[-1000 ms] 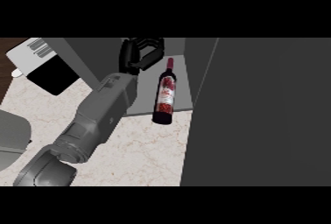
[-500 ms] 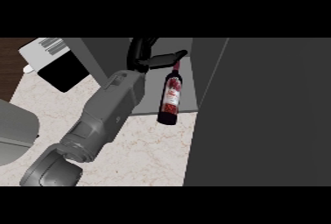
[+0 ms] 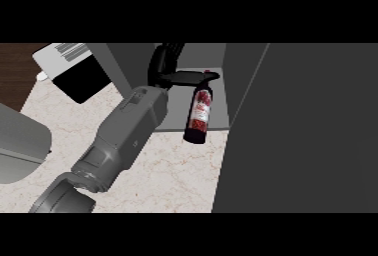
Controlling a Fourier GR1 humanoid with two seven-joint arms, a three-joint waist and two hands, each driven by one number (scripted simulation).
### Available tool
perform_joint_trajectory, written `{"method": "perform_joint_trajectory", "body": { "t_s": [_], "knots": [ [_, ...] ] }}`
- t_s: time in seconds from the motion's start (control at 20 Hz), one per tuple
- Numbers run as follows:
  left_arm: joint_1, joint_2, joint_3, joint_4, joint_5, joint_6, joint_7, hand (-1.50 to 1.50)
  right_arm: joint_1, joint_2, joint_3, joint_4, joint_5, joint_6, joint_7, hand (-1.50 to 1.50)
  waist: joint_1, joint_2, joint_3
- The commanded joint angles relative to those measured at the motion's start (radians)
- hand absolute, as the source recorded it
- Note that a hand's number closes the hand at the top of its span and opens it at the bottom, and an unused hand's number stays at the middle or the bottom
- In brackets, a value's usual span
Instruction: Pick up the wine, place it into the cabinet and close the cabinet
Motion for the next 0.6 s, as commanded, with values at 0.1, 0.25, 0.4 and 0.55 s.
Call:
{"method": "perform_joint_trajectory", "body": {
  "t_s": [0.1,0.25,0.4,0.55],
  "knots": [
    [0.150,-0.002,-0.075,-0.130,0.054,-0.074,-0.003,-1.50,0.063,-0.048,-0.033,-0.216,-0.050,0.007,0.080,-1.50,0.005,-0.008,0.001],
    [0.201,-0.002,-0.143,-0.248,0.086,-0.046,0.057,-1.50,0.024,-0.018,-0.019,-0.201,-0.039,-0.027,0.125,-1.50,0.030,-0.016,0.000],
    [0.279,-0.002,-0.187,-0.360,0.108,-0.051,0.071,-1.50,0.006,-0.030,-0.037,-0.193,-0.058,-0.013,0.130,-1.50,0.036,-0.013,0.000],
    [0.378,-0.002,-0.213,-0.443,0.093,-0.037,0.079,-1.50,0.053,-0.039,-0.006,-0.236,-0.006,-0.032,0.135,-1.50,0.034,-0.013,0.000]
  ]
}}
